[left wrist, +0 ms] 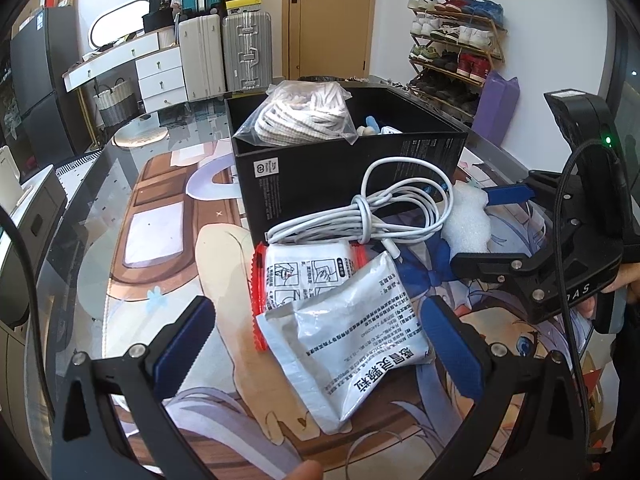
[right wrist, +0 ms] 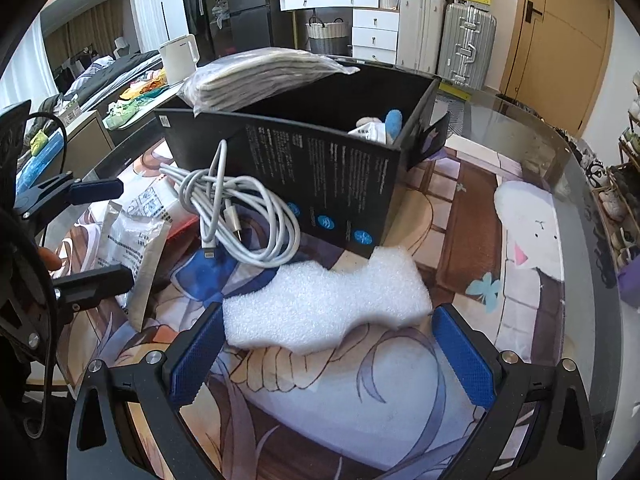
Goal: Organize soft objects
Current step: 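Move the left tool to the silver foil packet while the right moves to the white foam piece, then grasp the silver foil packet with the left tool while the right grasps the white foam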
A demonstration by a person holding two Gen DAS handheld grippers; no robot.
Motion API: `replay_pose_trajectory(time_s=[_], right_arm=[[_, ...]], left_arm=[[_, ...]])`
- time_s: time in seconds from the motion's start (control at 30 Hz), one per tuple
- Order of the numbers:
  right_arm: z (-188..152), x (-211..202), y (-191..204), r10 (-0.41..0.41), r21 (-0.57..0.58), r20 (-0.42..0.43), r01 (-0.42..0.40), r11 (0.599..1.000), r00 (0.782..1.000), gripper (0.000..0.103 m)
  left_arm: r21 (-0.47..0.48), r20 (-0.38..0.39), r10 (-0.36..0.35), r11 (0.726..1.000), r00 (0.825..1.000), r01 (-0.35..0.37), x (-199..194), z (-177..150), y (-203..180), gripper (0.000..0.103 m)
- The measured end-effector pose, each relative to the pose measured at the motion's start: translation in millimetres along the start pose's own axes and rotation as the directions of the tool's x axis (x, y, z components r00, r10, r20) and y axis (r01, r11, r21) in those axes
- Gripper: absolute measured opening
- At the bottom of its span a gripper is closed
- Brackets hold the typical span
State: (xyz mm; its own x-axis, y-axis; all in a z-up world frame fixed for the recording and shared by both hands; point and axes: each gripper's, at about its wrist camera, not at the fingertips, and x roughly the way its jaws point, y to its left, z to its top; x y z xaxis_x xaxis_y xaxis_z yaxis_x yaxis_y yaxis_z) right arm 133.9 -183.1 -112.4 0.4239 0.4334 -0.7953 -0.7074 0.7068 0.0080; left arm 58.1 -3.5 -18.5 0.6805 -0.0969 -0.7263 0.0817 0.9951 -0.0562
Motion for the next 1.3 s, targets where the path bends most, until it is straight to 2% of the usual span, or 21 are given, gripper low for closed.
replay_pose_trajectory(time_s=[0.23, 0.33, 0.9, 1.3], right_arm=[[7.6, 5.4, -0.4, 0.018, 0.002, -0.021, -0.018, 1.0, 1.0, 0.102], [6.4, 1.9, -0.3, 0.026, 0.007, -0.012, -0.026, 1.0, 1.0, 0.094], [-19.4, -54.4, -2.9, -0.012, 0.094, 0.115, 0.001, 0.996, 0.993, 0.093], [-21.8, -59.9, 8.7, -0.006, 0.102, 0.151, -0.01, 0.995, 0.989, 0.093]], left_arm=[[-0.003, -0.003, -0.004, 1.0, 1.0, 0.004, 1.0, 0.8, 1.2, 0.103], [-0.005, -0.004, -0.006, 1.0, 1.0, 0.006, 2.5, 0.0, 2.0, 0.103], [0.008, -0.018, 0.004, 1.0, 1.0, -0.004, -0.4, -2.5, -3.7, 0.103], [-0.027, -0.034, 0.038, 0.999, 0.999, -0.039, 3.9, 4.6, -7.7, 0.103]])
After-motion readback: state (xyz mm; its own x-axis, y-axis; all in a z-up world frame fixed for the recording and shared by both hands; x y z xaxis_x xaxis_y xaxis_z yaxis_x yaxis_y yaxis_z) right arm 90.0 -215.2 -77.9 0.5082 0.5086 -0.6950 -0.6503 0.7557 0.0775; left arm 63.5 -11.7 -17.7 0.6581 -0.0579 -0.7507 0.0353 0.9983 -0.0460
